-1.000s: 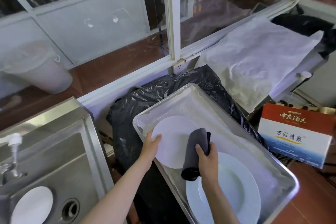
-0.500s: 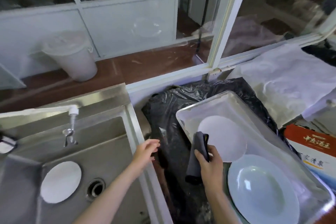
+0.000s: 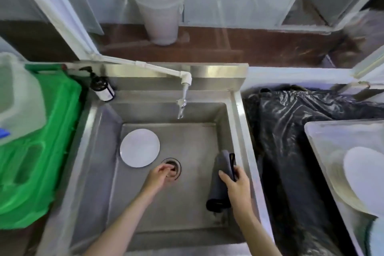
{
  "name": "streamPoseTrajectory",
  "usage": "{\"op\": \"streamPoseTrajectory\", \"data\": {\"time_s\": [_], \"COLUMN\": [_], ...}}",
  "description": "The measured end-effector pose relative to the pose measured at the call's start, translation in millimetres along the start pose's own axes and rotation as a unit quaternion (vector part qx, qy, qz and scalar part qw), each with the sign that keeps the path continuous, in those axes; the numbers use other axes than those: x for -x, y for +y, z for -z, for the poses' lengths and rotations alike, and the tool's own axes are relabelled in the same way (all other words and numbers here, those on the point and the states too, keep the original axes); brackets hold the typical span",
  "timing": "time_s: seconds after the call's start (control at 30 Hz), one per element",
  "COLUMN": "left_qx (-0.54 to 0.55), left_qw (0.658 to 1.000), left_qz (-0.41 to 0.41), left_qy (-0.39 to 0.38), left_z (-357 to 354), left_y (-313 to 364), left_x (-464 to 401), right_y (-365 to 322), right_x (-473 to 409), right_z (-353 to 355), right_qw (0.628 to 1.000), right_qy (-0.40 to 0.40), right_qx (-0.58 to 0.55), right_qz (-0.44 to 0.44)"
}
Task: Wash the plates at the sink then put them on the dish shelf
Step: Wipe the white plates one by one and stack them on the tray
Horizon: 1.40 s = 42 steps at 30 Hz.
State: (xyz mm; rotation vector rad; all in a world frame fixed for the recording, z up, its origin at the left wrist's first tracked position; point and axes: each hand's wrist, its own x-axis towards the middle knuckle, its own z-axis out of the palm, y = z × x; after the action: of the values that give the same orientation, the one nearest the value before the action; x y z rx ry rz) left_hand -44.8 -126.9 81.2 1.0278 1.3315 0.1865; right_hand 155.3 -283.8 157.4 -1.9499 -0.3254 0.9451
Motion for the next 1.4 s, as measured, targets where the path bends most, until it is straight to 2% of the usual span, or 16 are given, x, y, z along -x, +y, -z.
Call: {"op": "streamPoseTrajectory", "data": {"time_s": [0.17, 0.43, 0.57, 0.8, 1.0, 1.2, 1.4], "left_qx": [0.028, 0.139, 0.178, 0.168, 0.207, 0.309, 0.322], "left_qw": [0.995, 0.974, 0.958, 0.949, 0.939, 0.917, 0.916], "left_qz": [0.048, 0.099, 0.120, 0.161, 0.142, 0.084, 0.031], "left_qy": [0.080, 0.149, 0.191, 0.212, 0.236, 0.238, 0.237], "left_z": [56, 93, 103, 120, 122, 118, 113], "left_y": [-43, -90, -109, -146, -159, -159, -158], "left_x": [-35, -113, -153, -204, -225, -213, -199], "right_y": [13, 43, 59, 84, 101, 103, 97], "right_x": [-22, -58, -78, -100, -111, -114, -110], "right_z": [-64, -135, -158, -174, -178, -178, -175], "right_qw": [0.997, 0.987, 0.987, 0.989, 0.987, 0.987, 0.989], "right_qy": [-0.056, -0.115, -0.123, -0.105, -0.113, -0.118, -0.105], "right_qx": [0.029, 0.064, 0.065, 0.058, 0.091, 0.082, 0.075], "right_qz": [-0.041, -0.089, -0.086, -0.088, -0.073, -0.067, -0.068]}}
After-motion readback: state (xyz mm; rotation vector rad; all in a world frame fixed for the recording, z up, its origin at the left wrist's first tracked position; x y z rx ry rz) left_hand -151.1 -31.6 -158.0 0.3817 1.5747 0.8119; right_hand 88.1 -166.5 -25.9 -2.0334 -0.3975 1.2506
